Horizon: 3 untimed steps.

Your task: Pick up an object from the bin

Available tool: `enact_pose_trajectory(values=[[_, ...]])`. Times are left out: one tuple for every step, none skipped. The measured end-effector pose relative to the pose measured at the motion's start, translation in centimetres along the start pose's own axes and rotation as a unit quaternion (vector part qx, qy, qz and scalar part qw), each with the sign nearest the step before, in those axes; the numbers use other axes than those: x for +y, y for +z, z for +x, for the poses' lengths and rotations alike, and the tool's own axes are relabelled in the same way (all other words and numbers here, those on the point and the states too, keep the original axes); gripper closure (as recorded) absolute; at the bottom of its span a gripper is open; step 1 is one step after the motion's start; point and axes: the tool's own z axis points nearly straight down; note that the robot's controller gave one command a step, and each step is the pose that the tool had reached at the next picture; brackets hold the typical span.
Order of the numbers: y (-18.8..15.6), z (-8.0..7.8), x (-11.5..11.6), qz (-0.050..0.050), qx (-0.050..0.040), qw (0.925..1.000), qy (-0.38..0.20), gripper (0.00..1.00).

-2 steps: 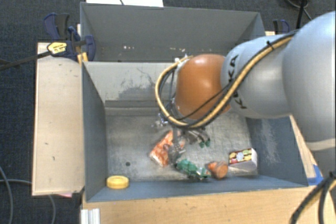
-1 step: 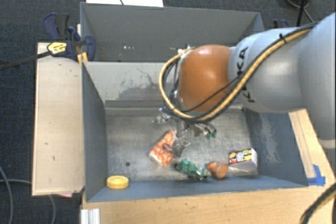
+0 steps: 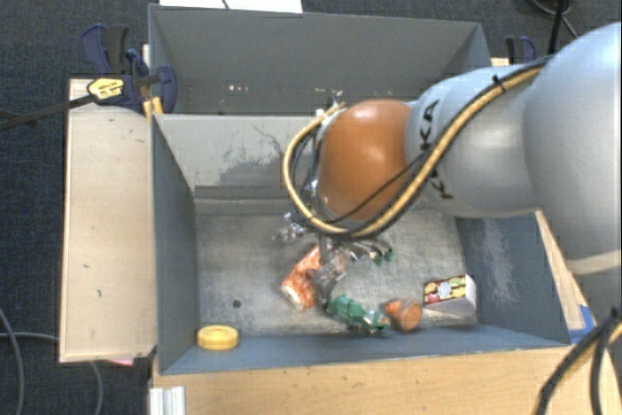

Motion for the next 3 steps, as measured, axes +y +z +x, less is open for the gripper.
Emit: enact_pose_trajectory(values=[[0.64, 0.22, -0.31, 0.0, -0.0017, 0.9999, -0.017, 1.0], [0.64, 0.22, -0.31, -0.001, -0.0017, 0.9999, -0.017, 1.0], [0.35, 0.27, -0.29, -0.001, -0.0012, 0.9999, -0.016, 1.0]])
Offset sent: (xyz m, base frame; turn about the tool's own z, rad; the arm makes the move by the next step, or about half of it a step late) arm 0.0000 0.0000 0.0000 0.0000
